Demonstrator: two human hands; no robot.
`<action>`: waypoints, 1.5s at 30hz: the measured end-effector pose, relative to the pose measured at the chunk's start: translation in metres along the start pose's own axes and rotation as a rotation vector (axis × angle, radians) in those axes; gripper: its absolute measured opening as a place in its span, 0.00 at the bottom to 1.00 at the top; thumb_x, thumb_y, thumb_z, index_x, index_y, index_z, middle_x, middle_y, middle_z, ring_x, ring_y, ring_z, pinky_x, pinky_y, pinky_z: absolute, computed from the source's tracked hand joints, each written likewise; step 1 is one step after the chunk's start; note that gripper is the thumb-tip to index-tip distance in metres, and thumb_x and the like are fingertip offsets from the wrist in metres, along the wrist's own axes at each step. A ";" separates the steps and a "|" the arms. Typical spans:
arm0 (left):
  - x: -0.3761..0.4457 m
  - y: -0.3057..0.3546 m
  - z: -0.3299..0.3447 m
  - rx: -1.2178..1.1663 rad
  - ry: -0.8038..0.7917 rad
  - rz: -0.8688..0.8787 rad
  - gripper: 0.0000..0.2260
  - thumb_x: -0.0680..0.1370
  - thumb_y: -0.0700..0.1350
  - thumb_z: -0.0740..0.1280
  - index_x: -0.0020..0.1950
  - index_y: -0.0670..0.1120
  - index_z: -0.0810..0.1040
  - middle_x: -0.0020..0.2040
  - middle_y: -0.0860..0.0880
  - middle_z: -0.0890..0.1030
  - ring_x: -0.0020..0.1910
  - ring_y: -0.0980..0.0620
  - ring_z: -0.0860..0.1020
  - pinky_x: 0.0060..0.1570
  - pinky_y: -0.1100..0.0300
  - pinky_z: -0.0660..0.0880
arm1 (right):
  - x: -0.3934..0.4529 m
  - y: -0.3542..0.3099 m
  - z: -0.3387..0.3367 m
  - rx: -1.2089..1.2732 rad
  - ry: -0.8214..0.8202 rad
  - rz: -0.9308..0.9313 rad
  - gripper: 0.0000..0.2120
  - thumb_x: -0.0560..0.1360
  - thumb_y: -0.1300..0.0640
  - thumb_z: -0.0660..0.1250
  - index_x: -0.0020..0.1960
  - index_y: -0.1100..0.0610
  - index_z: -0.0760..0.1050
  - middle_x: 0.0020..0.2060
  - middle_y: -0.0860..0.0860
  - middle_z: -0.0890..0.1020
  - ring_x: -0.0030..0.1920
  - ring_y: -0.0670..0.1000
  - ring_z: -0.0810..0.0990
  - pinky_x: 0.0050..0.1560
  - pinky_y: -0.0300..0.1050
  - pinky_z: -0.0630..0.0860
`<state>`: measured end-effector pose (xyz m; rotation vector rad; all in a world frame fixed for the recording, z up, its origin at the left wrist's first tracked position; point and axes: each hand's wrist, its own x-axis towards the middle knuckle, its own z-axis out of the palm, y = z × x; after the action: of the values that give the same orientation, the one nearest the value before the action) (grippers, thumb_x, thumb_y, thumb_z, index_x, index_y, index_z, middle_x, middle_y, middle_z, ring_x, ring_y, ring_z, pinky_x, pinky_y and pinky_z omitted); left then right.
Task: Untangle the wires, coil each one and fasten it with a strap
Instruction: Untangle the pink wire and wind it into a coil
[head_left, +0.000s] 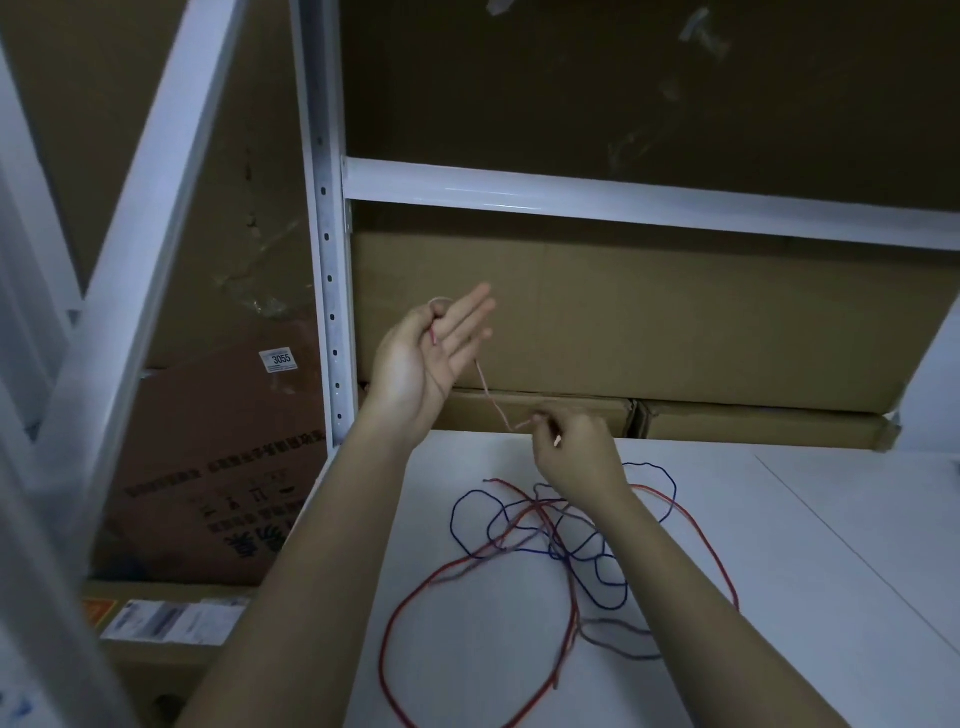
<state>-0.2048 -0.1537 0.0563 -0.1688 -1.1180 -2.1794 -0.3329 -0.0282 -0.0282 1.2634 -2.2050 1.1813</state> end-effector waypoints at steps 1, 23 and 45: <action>0.002 -0.001 0.000 0.041 0.019 0.032 0.14 0.84 0.41 0.47 0.43 0.44 0.67 0.59 0.42 0.81 0.62 0.48 0.78 0.60 0.57 0.76 | -0.006 0.001 0.001 -0.094 -0.003 -0.090 0.06 0.75 0.63 0.64 0.45 0.60 0.80 0.33 0.49 0.75 0.34 0.47 0.72 0.33 0.42 0.67; -0.011 -0.064 -0.042 0.934 -0.233 0.013 0.13 0.84 0.37 0.50 0.47 0.44 0.72 0.36 0.54 0.84 0.31 0.56 0.78 0.35 0.64 0.72 | 0.027 -0.007 -0.031 0.118 0.195 -0.366 0.10 0.78 0.53 0.62 0.42 0.54 0.79 0.33 0.45 0.72 0.38 0.46 0.68 0.39 0.38 0.64; 0.005 -0.051 -0.040 0.314 0.162 -0.058 0.13 0.84 0.40 0.48 0.45 0.41 0.68 0.61 0.39 0.77 0.51 0.50 0.81 0.49 0.59 0.78 | 0.030 -0.025 0.033 0.502 -0.604 0.082 0.09 0.84 0.59 0.52 0.53 0.53 0.71 0.34 0.52 0.75 0.36 0.47 0.77 0.54 0.57 0.76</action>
<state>-0.2328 -0.1658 -0.0014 0.1778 -1.3646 -1.9938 -0.3251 -0.0773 -0.0169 1.9600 -2.4618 1.6210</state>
